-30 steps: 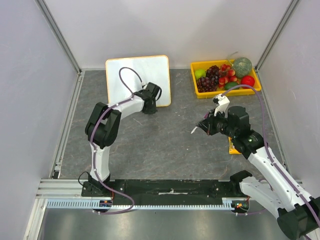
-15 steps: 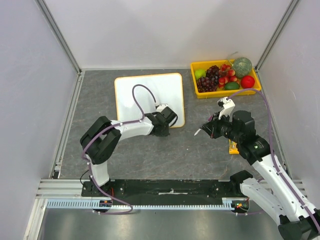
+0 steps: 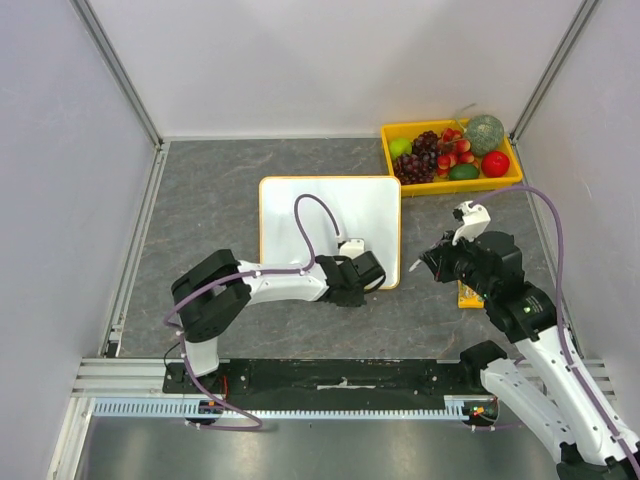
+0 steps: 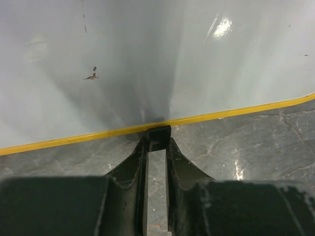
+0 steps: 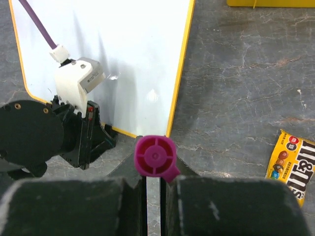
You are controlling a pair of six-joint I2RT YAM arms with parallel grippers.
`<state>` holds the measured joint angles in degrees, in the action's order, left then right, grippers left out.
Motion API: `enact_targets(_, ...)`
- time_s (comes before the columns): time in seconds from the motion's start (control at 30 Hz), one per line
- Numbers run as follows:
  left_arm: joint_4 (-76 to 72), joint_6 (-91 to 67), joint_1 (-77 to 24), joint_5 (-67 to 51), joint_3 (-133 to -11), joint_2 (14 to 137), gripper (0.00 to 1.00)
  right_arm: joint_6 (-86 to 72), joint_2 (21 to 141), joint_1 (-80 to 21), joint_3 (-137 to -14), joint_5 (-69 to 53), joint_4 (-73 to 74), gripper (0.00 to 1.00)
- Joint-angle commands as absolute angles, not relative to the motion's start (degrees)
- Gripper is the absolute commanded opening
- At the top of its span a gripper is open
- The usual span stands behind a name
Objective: Write a sentence on the whiteboard
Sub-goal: Move the whiteboard to the center of the board.
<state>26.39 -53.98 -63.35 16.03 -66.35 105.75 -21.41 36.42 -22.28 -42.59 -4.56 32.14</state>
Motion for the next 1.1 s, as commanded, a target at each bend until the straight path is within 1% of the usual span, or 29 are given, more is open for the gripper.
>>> enact_targets(0.0, 29.62, -61.43, -66.53, 11.87, -66.88, 108.19, 0.02, -21.80, 34.98, -22.24, -45.00, -3.08, 33.22, 0.00)
enact_targets(0.2, 26.82, -60.65, -68.73, 10.02, -69.69, 110.04, 0.03, -21.80, 34.45, -22.24, -46.14, -3.34, 34.19, 0.00)
enact_targets(0.3, 25.75, -59.77, -68.91, 9.32, -71.27, 111.09, 0.06, -21.88, 33.75, -22.24, -46.58, -3.51, 34.89, 0.00)
enact_targets(0.4, 25.75, -58.89, -69.26, 9.32, -71.81, 111.01, 0.11, -22.23, 32.61, -22.24, -47.02, -3.95, 35.68, 0.00)
enact_targets(0.5, 25.14, -57.75, -70.05, 9.93, -70.84, 108.64, 0.23, -22.76, 31.56, -22.24, -47.37, -4.66, 36.56, 0.00)
enact_targets(0.57, 24.35, -56.09, -70.84, 10.28, -69.88, 106.80, 0.39, -23.11, 31.03, -22.15, -47.46, -5.62, 36.91, 0.00)
enact_targets(0.63, 24.43, -54.76, -71.98, 11.33, -69.17, 104.78, 0.52, -23.55, 30.41, -22.24, -47.55, -6.76, 37.18, 0.00)
enact_targets(0.8, 24.00, -52.48, -75.32, 13.71, -65.14, 98.27, 0.74, -24.78, 29.18, -22.15, -46.67, -8.70, 37.44, 0.00)
enact_targets(0.9, 22.24, -51.51, -76.55, 13.45, -61.45, 93.45, 0.79, -26.01, 27.43, -22.24, -45.53, -9.49, 37.53, 0.00)
enact_targets(1.07, 21.27, -50.54, -76.55, 12.13, -56.35, 86.06, 0.79, -27.77, 25.40, -22.24, -45.87, -13.08, 38.49, 0.00)
